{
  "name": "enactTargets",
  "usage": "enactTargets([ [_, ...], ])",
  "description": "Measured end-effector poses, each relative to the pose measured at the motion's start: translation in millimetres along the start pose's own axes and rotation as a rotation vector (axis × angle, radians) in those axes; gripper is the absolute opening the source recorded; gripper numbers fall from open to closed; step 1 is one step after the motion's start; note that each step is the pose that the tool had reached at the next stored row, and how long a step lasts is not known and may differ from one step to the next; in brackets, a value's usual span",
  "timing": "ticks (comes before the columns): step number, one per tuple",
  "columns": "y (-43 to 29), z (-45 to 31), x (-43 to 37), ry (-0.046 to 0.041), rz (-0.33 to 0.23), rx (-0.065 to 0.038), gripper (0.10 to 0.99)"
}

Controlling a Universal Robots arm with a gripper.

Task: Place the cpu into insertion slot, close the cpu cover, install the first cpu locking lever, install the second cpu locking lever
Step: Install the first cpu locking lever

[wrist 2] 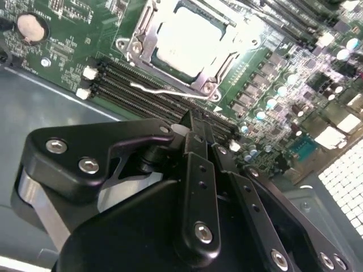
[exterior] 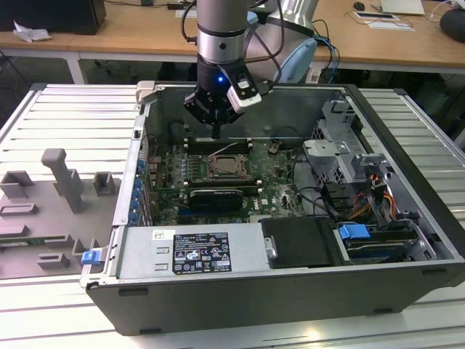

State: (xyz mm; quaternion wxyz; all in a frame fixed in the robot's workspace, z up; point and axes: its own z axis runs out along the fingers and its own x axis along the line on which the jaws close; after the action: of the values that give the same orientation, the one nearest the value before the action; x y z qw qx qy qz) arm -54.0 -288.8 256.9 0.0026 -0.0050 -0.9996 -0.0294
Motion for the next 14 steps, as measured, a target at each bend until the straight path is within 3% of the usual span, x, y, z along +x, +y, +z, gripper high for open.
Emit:
enactTargets([
  [1, -1.4, 0.5, 0.0, 0.0001, 0.0, -0.014, 0.106],
  [2, -2.1, 3.2, -0.2, 0.0001, 0.0, -0.016, 0.106],
  [7, -2.7, 14.5, -7.2, 0.0002, 0.0, -0.016, 0.106],
  [14, -2.4, 21.8, -16.4, 0.0006, -0.007, -0.016, 0.106],
])
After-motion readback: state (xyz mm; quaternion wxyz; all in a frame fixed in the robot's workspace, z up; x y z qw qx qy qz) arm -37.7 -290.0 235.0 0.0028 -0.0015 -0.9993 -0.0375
